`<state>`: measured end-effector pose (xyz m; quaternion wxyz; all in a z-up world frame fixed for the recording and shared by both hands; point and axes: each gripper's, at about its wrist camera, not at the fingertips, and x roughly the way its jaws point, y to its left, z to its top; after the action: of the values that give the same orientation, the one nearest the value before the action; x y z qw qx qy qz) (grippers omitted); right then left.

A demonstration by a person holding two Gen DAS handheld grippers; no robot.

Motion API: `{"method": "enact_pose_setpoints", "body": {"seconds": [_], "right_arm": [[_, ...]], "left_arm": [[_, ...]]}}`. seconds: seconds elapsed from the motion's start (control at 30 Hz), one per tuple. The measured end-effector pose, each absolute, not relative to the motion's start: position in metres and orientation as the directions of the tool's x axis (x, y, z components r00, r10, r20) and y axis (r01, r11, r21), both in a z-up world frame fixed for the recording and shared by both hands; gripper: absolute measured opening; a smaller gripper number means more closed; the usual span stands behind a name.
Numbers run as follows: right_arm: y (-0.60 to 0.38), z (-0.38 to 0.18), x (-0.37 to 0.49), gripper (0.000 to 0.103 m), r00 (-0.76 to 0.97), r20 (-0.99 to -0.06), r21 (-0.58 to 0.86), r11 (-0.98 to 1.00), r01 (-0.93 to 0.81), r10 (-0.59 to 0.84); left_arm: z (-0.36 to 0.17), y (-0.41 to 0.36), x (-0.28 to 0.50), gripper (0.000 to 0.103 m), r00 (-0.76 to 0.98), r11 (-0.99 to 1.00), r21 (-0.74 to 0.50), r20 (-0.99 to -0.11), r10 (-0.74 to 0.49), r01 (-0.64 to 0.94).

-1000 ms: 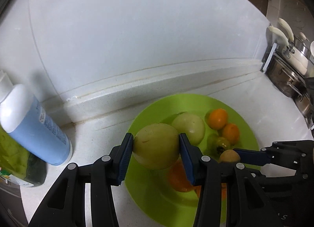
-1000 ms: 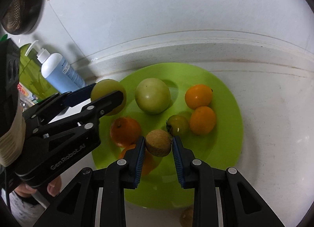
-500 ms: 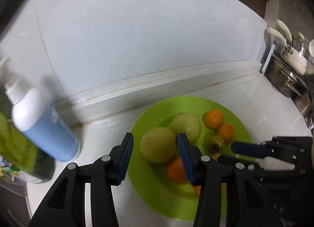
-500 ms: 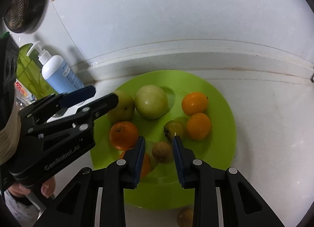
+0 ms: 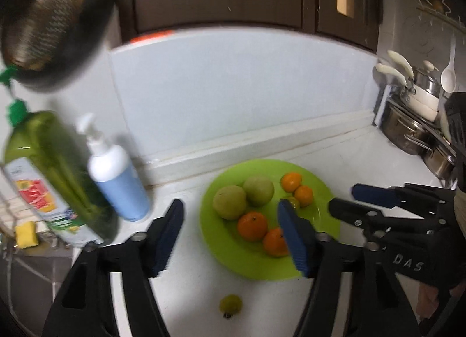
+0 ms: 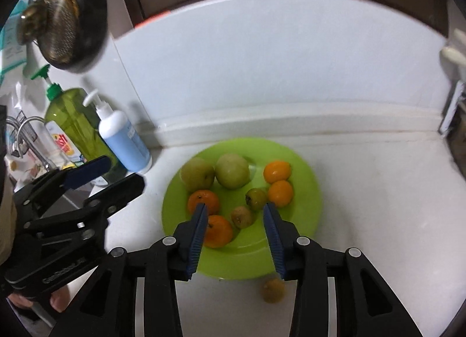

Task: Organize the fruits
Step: 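Withdraw both tools toward the small green fruit and the last brown fruit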

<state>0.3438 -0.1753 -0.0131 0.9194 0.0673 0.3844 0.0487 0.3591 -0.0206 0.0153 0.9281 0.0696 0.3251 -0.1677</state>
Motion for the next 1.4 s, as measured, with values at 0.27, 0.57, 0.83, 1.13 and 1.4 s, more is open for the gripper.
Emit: {"method": "enact_pose_setpoints", "body": {"seconds": [0.27,0.57,0.83,1.13,1.4], "right_arm": [[-0.181,0.004,0.299,0.057,0.76,-0.645,0.13,0.992,0.001,0.084],[-0.179,-0.019,0.267,0.057,0.752,-0.657,0.115,0.993,0.037,0.048],[-0.173,-0.04,0.249,0.057,0.756,-0.655,0.07,0.995,0.067,-0.005],[-0.177,-0.069,0.248,0.057,0.718,-0.695,0.034,0.995,0.098,-0.047],[-0.189,-0.087,0.268,0.057,0.679,-0.734,0.06,0.991,0.12,-0.038]], "left_arm": [[0.014,-0.004,0.311,0.084,0.758,0.95,0.01,-0.606,-0.241,0.311],[-0.012,0.01,0.283,0.084,0.745,0.962,0.003,-0.634,-0.209,0.273],[-0.035,0.022,0.265,0.084,0.736,0.966,0.013,-0.65,-0.189,0.259],[-0.066,0.019,0.277,0.084,0.673,0.956,0.011,-0.713,-0.198,0.293],[-0.082,0.012,0.296,0.082,0.636,0.951,0.006,-0.745,-0.201,0.308]]}}
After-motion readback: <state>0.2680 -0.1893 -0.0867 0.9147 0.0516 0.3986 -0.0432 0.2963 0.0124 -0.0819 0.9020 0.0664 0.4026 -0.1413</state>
